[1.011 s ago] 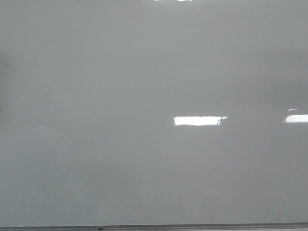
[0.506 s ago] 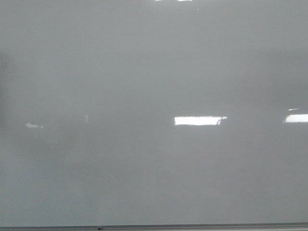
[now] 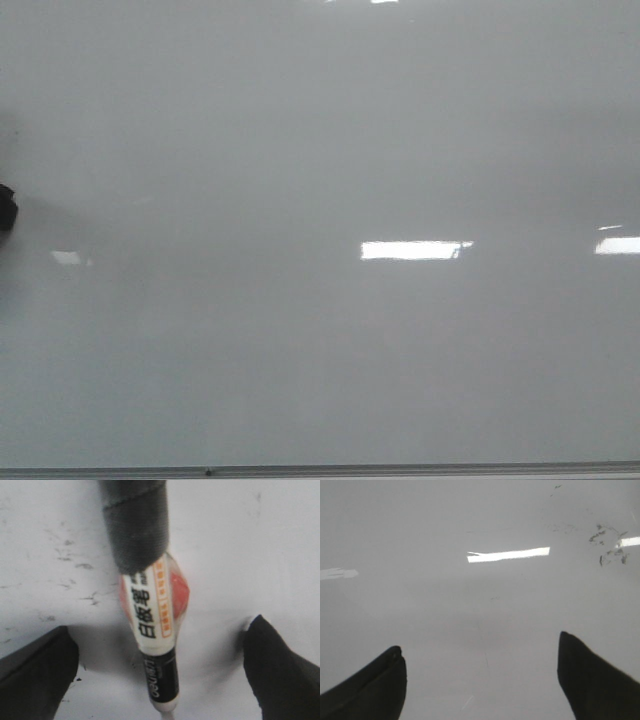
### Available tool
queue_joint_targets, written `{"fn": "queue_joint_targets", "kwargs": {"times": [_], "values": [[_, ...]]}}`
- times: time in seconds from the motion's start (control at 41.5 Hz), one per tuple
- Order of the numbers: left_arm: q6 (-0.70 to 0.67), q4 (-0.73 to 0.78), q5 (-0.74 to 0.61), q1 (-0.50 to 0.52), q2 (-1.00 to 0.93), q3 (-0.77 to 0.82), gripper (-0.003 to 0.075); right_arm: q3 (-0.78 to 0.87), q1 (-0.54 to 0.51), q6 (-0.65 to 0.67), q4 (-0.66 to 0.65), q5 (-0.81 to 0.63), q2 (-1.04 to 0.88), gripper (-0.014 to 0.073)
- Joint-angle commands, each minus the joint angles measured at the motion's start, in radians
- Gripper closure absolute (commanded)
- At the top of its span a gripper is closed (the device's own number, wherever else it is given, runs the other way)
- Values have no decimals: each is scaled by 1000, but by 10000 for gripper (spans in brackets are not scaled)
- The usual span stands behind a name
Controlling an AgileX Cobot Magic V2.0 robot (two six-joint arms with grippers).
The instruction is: Write number 7 on whiteboard
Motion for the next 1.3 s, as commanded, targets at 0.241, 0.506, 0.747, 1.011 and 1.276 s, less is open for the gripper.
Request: {"fn": "queue_joint_targets", "kwargs": {"times": [0.241, 0.506, 0.747, 1.011, 1.276], "values": [[-1, 4, -136, 1, -2, -30, 527, -35, 3, -3, -5, -73, 16, -39], [-13, -1, 81, -1, -74, -30, 741, -35, 3, -3, -5, -73, 16, -39], [-18, -131, 521, -1, -306, -135, 741, -35, 3, -3, -5, -97, 17, -39], [304, -222, 1006, -40, -381, -336, 741, -75, 25, -3, 0, -16, 104, -39], [731, -349, 998, -317, -425, -346, 741, -220, 226, -160, 69, 134, 322, -39]]}}
